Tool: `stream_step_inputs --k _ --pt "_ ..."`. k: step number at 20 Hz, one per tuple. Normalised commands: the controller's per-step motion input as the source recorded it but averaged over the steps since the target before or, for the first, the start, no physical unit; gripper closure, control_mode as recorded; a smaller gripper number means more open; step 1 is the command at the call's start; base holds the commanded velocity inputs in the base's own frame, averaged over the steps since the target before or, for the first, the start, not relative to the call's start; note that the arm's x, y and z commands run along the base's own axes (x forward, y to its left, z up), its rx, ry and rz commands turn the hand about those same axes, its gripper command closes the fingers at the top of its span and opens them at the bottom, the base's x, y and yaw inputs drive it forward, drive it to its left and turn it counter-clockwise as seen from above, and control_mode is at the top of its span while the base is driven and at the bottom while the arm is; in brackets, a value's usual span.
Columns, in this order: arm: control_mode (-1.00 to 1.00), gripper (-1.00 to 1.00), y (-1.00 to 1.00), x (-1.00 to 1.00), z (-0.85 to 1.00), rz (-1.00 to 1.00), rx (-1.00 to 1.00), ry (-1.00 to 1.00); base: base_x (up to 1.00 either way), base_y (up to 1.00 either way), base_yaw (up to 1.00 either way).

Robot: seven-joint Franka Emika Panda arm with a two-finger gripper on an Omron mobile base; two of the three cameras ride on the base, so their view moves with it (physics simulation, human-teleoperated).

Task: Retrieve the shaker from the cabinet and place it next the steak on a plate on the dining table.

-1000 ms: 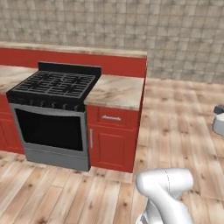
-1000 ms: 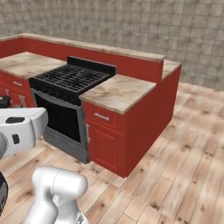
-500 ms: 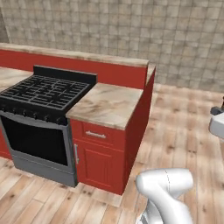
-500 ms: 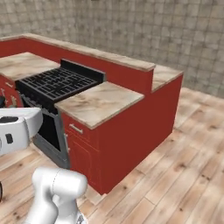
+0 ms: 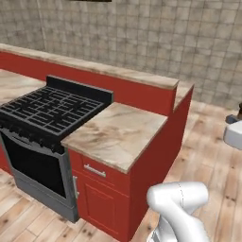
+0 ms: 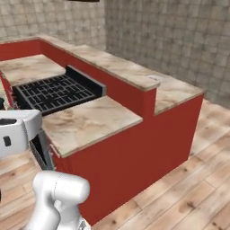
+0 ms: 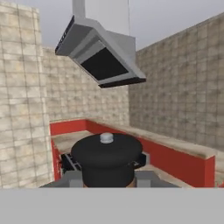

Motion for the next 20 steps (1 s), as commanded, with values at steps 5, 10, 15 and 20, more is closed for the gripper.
stream_step_inputs --k 5,10,15,20 --pt "1.0 1.0 0.0 0.0 0.0 0.0 0.0 0.0 0.66 -1.0 0.24" --pt "1.0 1.0 0.0 0.0 0.0 0.0 0.0 0.0 0.07 -1.0 0.04" --pt "1.0 1.0 0.0 0.0 0.0 0.0 0.0 0.0 0.0 -1.0 0.06" --pt "1.0 1.0 0.0 0.0 0.0 0.0 0.0 0.0 0.0 -1.0 0.11"
